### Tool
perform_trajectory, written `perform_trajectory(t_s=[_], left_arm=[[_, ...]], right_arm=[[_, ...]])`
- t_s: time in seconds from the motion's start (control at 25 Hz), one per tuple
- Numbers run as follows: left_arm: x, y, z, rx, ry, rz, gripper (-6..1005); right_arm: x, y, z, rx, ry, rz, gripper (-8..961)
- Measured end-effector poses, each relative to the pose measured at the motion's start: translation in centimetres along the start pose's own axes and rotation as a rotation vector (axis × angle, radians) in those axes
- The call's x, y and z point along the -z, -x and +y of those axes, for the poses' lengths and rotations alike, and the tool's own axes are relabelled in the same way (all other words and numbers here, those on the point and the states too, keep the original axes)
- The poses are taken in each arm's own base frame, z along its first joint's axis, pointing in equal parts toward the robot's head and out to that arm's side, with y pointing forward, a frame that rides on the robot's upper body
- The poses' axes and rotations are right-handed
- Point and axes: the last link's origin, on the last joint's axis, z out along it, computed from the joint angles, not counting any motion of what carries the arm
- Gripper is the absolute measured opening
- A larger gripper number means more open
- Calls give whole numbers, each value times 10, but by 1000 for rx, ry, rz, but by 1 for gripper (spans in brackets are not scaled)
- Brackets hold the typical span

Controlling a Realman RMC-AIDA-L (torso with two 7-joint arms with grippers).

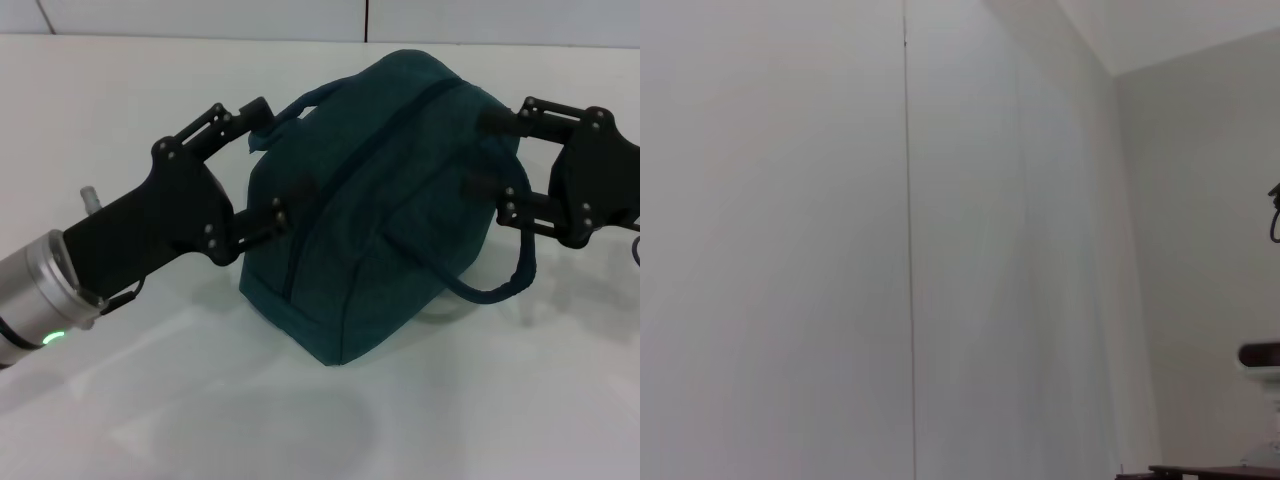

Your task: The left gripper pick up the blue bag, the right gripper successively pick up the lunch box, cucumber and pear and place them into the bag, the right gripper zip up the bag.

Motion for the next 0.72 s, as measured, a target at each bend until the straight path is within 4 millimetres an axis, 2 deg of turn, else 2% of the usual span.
perform_trajectory(t_s=[0.24,0.72], left_arm=[[5,0,2,-4,-6,-2,799],[2,-1,0,-19,6,-2,799]], right_arm=[[0,-3,1,14,-11,-4,602],[2,-10,2,33,-46,-3,602]])
